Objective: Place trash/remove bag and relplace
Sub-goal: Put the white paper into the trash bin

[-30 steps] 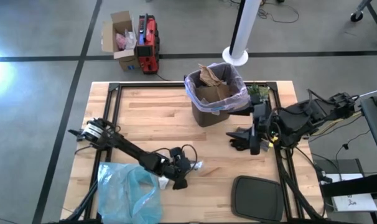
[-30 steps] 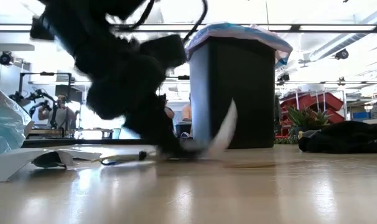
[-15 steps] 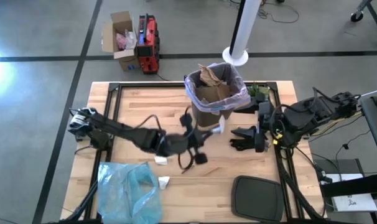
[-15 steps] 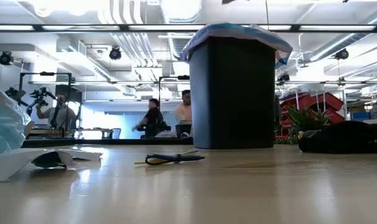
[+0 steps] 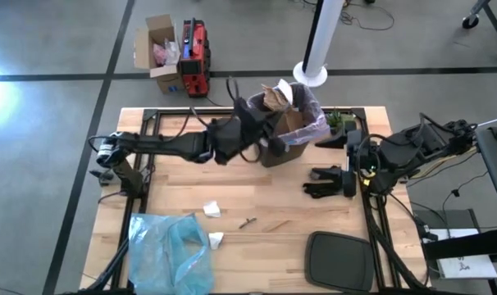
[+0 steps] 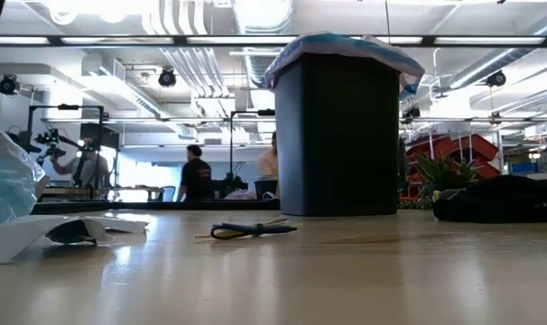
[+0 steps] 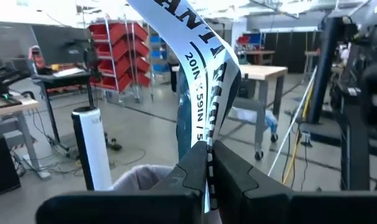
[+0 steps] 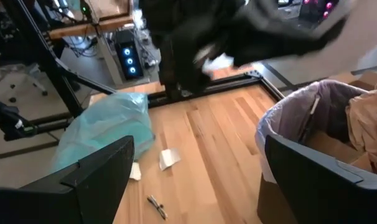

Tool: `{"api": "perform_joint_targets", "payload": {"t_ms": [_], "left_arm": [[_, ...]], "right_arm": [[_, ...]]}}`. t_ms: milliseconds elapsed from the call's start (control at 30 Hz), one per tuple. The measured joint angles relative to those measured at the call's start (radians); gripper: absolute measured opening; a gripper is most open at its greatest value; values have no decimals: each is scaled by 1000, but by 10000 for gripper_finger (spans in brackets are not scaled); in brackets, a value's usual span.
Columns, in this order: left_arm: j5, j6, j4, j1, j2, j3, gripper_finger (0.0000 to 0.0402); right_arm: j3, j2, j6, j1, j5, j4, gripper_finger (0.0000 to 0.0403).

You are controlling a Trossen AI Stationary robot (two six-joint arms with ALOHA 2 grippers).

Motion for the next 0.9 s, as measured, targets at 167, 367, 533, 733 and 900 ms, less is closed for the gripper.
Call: {"api": "perform_joint_targets", "payload": {"t_ms": [167, 367, 533, 733, 900], "left_arm": [[30, -30, -13, 65, 0, -3, 8], [70, -50, -98, 116, 27, -5, 13], [259, -190, -202, 140, 46, -5, 36], [229, -205, -220, 140, 55, -5, 71], [228, -212, -226, 140, 55, -5, 104]], "right_arm": [[-5, 2, 22, 0, -1, -19, 348], [-11, 2, 22, 0, -8, -19, 348], [-13, 2, 35, 4, -8, -19, 348], [-22, 2, 49, 4, -8, -21, 348], [-23, 2, 49, 4, -8, -20, 348]]}}
